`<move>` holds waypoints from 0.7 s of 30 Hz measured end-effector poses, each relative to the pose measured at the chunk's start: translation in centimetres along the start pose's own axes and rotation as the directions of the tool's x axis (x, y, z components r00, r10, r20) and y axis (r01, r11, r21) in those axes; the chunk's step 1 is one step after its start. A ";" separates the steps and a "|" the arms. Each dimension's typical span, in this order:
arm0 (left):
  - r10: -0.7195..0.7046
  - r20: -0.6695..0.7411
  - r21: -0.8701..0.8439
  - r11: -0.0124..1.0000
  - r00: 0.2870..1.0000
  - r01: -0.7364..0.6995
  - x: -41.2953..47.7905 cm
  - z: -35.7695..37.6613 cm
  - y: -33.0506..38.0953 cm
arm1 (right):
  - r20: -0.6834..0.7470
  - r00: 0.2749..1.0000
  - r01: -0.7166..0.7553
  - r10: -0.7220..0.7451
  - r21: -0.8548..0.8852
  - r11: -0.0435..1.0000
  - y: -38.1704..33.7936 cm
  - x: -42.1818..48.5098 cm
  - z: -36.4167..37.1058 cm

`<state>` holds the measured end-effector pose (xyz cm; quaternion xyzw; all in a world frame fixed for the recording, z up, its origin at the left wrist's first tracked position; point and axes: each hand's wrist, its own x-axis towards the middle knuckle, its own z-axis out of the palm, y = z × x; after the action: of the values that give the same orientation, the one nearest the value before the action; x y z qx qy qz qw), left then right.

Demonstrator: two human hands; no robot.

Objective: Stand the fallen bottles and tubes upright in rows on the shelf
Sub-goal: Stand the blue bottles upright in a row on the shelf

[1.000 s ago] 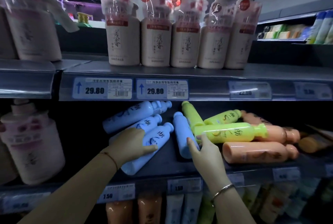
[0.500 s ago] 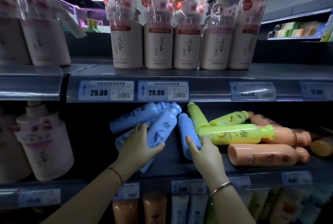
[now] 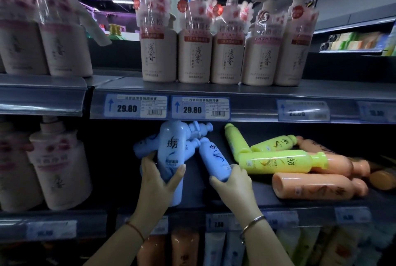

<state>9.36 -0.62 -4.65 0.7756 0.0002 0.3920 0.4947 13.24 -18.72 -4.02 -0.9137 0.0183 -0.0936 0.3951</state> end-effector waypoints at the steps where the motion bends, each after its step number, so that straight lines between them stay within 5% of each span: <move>1: -0.018 0.009 -0.016 1.000 1.000 0.018 0.0 -0.1 -0.1 | 0.041 0.999 -0.022 0.020 0.055 0.998 -0.1 0.2 -0.3; 4: -0.072 0.054 -0.065 0.995 0.996 0.075 0.2 -0.3 -0.3 | 0.115 0.991 -0.086 0.062 0.214 0.973 -0.4 0.8 -1.4; 11: -0.083 0.068 -0.116 0.989 0.994 0.090 0.1 -0.3 -0.5 | 0.268 0.956 -0.191 0.119 0.262 0.946 -0.7 2.4 -1.4; 21: -0.073 0.048 -0.208 0.975 0.996 0.081 -0.3 -0.3 -0.6 | 0.173 0.983 -0.095 0.067 0.157 0.983 -0.9 2.3 0.0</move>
<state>9.18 -0.22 -5.23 0.7264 -0.0209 0.3547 0.5883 15.50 -18.38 -3.03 -0.8810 0.0146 -0.0017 0.4730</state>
